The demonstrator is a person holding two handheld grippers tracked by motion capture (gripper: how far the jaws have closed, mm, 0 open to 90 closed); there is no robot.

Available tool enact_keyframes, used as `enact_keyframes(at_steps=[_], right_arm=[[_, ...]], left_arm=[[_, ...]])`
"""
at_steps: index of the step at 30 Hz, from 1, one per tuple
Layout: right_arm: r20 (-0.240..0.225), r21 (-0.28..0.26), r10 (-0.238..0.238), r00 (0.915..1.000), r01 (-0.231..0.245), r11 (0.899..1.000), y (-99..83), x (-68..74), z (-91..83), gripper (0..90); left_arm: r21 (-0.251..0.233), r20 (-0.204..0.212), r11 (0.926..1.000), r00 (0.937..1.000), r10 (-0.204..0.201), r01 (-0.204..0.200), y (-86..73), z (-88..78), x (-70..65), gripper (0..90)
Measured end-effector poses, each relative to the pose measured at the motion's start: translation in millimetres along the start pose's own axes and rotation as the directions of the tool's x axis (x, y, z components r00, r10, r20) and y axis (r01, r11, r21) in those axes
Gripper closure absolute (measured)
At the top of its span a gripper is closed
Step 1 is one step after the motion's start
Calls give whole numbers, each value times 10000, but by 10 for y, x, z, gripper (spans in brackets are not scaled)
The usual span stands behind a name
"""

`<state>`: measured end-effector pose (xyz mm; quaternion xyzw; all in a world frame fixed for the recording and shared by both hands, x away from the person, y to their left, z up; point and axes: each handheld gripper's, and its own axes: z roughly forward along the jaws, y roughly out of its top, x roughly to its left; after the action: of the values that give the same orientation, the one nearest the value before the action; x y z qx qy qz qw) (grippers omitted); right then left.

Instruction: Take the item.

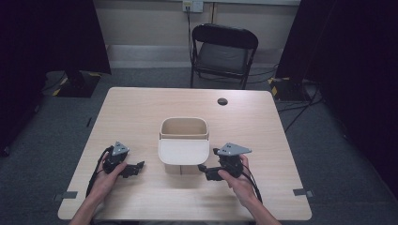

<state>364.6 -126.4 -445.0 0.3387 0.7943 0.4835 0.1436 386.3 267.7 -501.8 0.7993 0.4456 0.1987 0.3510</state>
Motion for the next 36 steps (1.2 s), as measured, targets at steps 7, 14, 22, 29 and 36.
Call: enact_keyframes(at_steps=[7,14,22,29,36], right_arm=[[-114,5,3,9999,-2,10000,8,-9,5,138],[-130,-78,-2,9999,1,10000,17,-4,-3,142],[-122,-219,-20,9999,17,9998,41,10,-17,138],[-69,-431,-79,9999,76,9990,78,23,-36,142],[-56,-411,-66,10000,63,9991,106,33,-32,147]], left_arm=[[-3,2,10000,10000,0,0,0,0,0,141],[2,-24,10000,10000,23,-23,0,-1,1,141],[0,7,10000,10000,-4,4,0,0,0,141],[-2,-2,10000,10000,8,-8,0,0,1,141],[0,9,10000,10000,-3,3,0,0,0,141]])
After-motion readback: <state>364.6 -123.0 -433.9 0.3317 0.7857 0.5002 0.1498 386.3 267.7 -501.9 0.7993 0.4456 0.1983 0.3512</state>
